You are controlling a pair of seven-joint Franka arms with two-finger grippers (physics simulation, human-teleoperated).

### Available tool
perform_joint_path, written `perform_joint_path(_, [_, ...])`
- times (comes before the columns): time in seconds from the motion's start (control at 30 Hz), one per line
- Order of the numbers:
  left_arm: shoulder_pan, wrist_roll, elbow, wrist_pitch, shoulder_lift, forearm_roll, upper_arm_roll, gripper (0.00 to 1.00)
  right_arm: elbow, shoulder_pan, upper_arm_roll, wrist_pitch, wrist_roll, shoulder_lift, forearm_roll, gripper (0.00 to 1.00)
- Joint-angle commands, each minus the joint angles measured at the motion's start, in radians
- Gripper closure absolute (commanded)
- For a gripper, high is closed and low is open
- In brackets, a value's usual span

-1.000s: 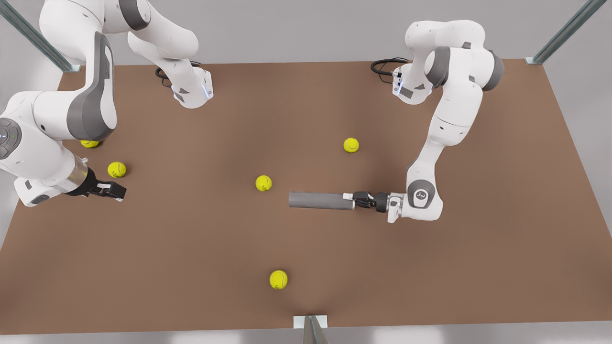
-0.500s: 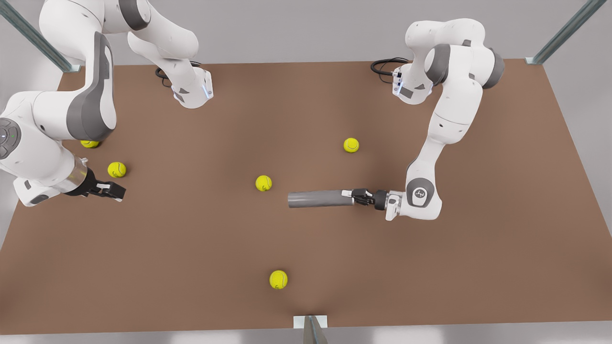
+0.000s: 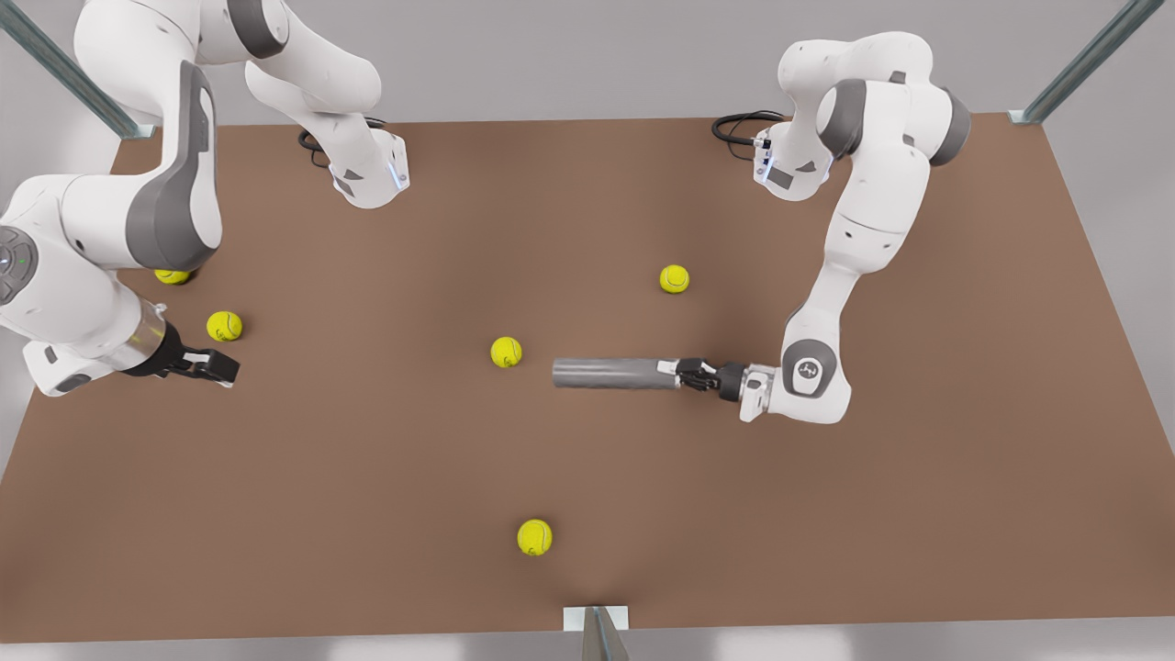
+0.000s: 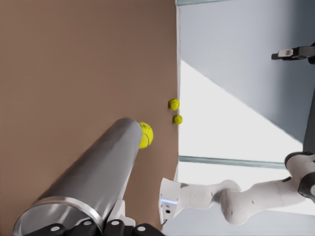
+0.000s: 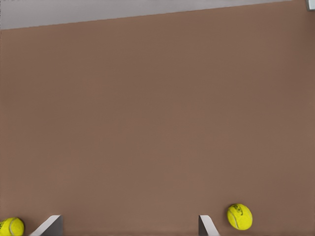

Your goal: Put the tennis tube upright

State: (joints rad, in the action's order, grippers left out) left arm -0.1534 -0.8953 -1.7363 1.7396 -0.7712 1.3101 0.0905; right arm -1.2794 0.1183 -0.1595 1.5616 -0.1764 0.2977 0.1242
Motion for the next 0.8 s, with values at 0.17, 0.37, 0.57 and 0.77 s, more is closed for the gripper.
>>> perform_joint_path(0.17, [0.005,0.039,0.001,-0.008,0.035,-0.078,-0.014,0.79,0.0,0.0,0.0,0.002,0.0,0.0,0.0,0.0])
perform_joint_path(0.37, [0.001,0.122,0.004,-0.051,0.128,-0.169,-0.089,0.79,0.0,0.001,0.0,0.002,0.0,0.0,0.0,0.0])
perform_joint_path(0.57, [0.005,0.205,0.072,-0.054,0.247,-0.399,-0.221,0.79,0.0,-0.002,0.001,0.008,-0.002,0.0,0.0,0.0])
perform_joint_path(0.77, [0.005,0.368,0.179,-0.049,0.317,-0.67,-0.242,0.79,0.0,0.0,0.001,0.008,-0.002,0.0,0.0,0.0])
